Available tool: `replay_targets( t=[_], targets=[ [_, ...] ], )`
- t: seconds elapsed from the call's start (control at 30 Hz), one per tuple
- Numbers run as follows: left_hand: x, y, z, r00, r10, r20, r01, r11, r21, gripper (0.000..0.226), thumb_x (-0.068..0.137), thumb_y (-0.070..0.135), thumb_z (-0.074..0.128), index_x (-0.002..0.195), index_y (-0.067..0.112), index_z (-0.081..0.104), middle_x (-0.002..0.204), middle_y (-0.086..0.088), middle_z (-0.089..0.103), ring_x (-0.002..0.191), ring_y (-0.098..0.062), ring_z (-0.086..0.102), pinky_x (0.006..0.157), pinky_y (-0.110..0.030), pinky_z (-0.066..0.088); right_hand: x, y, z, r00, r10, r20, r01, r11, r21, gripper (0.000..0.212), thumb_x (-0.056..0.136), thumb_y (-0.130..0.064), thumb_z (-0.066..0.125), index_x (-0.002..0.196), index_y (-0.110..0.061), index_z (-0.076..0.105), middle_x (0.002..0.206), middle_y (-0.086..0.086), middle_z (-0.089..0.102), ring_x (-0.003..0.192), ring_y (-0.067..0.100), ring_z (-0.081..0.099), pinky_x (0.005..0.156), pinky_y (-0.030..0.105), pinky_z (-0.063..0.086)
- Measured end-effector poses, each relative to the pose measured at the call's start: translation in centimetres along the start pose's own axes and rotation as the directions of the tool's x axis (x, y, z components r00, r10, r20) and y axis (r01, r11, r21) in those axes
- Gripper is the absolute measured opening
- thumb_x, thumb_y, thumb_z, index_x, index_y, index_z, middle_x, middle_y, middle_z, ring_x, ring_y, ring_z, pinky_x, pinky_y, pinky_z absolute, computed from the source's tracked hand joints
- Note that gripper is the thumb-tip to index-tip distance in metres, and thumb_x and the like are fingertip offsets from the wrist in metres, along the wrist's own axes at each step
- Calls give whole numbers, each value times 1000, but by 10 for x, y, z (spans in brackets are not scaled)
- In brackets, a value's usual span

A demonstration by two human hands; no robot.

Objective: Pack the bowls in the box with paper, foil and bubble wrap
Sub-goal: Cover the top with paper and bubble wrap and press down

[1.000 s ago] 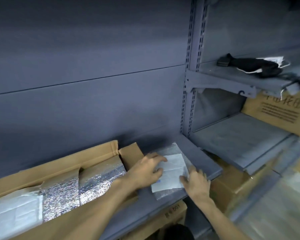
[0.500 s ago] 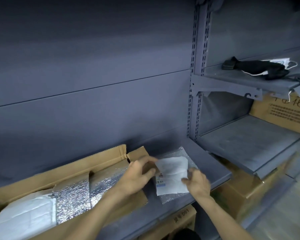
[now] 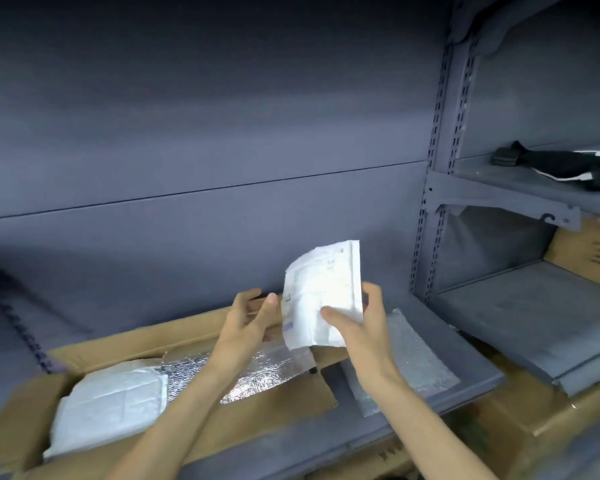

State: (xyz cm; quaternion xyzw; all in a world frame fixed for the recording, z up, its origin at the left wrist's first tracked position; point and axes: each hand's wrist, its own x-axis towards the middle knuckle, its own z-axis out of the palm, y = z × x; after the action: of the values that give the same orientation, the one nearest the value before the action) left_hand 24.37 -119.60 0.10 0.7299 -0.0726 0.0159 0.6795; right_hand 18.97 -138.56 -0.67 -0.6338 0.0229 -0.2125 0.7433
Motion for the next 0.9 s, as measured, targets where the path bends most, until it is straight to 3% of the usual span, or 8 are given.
replay_targets(
  t=[0.13,0.27,0.37,0.47,0.57,0.63,0.77,0.9],
  targets=[
    [-14,-1,-46,997,-72,-15,71,997,-23,54,86,36,77,129,20,49,95,-7,70,64,-13,68,52,-30,54,-9,18,42,988,99,116,-108,991,74,72,71,-13,85,125,-43,48,118,-13,72,106,12,71,89,42,58],
    [-25,-14,-85,994,-15,-108,22,998,59,56,84,11,80,129,22,47,89,-1,73,64,-8,67,51,-20,49,-16,40,73,967,138,216,-129,990,-56,86,68,-19,85,133,-50,39,122,-10,67,103,4,69,76,27,60],
    [-31,-27,-102,983,-10,-185,59,962,265,64,85,16,76,134,30,37,86,0,73,69,-14,71,58,-29,56,-16,52,83,956,114,269,-18,941,-337,85,80,-20,78,141,-55,30,124,-14,61,110,3,62,88,26,53],
    [-35,-40,-107,984,-17,-178,115,824,555,73,87,27,68,142,39,22,79,2,68,80,-22,70,73,-42,57,-13,60,93,909,86,407,207,756,-622,50,91,-24,69,135,-39,51,126,-17,48,120,8,52,84,7,40],
    [-34,-48,-114,975,-46,-216,183,713,676,78,87,36,64,146,38,12,86,3,67,88,-23,65,76,-40,54,-12,66,105,869,148,472,295,609,-736,44,98,-30,58,141,-30,51,124,-9,43,104,11,55,84,20,47],
    [-31,-54,-120,975,-87,-203,210,649,731,78,88,40,64,147,31,14,94,2,66,93,-25,64,79,-39,53,-11,67,108,849,184,495,330,547,-769,45,100,-28,52,145,-30,48,129,-4,47,112,18,55,92,34,50],
    [-30,-62,-125,969,-193,-152,222,429,876,87,89,52,62,154,19,14,122,-2,63,113,-27,61,85,-36,50,-6,70,102,815,218,536,439,371,-818,53,99,-23,47,152,-27,41,132,4,53,130,26,45,101,39,44],
    [-25,-60,-126,995,88,-41,29,134,991,71,85,63,60,139,21,42,128,1,47,121,-22,46,86,-33,47,4,71,95,784,257,565,506,262,-822,55,98,-32,49,152,-31,38,130,1,48,131,25,37,110,39,37]
  ],
)
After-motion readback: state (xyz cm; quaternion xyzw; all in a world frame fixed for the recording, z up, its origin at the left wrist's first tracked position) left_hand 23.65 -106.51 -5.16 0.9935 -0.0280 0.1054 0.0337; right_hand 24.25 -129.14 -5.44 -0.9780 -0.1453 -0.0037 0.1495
